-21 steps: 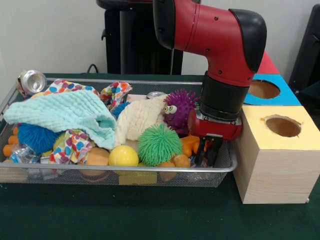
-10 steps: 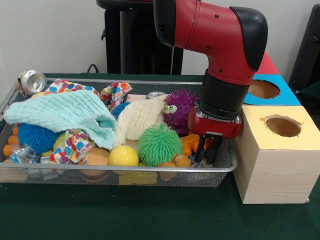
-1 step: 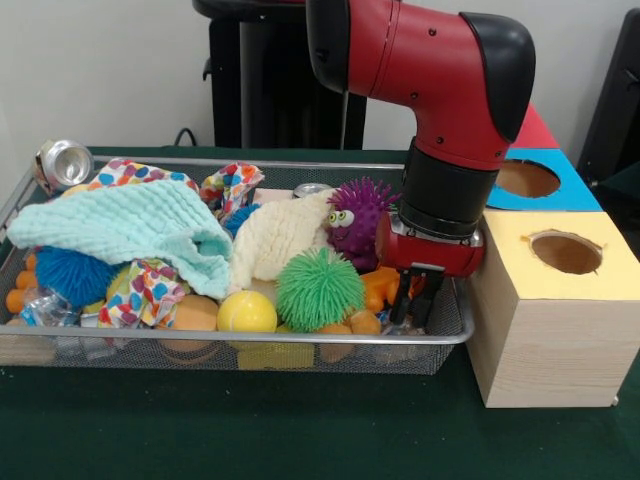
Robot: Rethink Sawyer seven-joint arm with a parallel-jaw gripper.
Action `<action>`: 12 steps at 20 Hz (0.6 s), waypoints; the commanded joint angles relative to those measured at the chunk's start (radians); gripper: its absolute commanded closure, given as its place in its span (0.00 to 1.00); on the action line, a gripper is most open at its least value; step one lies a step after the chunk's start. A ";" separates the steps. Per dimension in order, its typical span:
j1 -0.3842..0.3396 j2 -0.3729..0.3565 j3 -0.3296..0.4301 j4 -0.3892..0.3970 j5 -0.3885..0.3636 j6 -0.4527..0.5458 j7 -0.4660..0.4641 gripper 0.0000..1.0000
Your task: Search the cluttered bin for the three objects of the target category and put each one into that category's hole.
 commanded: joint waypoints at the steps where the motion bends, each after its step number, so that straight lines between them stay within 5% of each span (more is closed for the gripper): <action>1: -0.005 0.052 0.052 0.023 0.032 0.126 0.202 1.00; 12: 0.021 -0.022 0.015 0.042 0.030 0.258 0.208 1.00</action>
